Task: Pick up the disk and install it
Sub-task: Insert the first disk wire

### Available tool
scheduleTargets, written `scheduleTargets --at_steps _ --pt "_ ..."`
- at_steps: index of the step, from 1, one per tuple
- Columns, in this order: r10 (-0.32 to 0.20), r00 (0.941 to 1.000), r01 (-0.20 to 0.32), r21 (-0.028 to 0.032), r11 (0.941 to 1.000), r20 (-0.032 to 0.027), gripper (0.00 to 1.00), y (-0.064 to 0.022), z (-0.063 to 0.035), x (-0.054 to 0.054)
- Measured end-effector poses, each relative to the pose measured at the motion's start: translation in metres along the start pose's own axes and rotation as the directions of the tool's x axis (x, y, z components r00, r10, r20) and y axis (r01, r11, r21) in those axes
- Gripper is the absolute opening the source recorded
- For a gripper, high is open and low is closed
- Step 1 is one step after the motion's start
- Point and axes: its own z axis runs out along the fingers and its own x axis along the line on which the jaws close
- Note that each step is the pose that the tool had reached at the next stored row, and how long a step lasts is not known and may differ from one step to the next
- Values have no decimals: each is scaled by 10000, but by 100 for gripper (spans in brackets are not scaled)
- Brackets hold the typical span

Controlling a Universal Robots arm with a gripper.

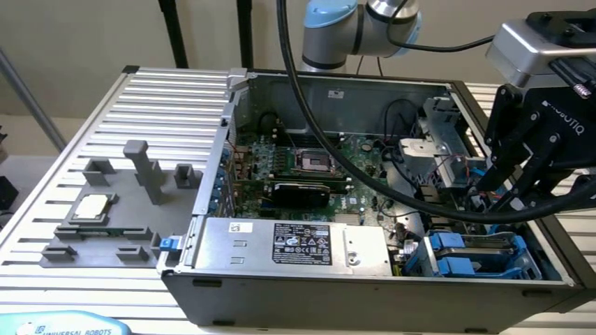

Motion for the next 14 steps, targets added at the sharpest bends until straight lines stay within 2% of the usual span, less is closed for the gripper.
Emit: scheduleTargets --at_steps 11,14 --pt "-2 10000 2 -1 10000 0 38 -4 0 0" --pt "0 10000 0 0 10000 6 38 -63 -1 -6"
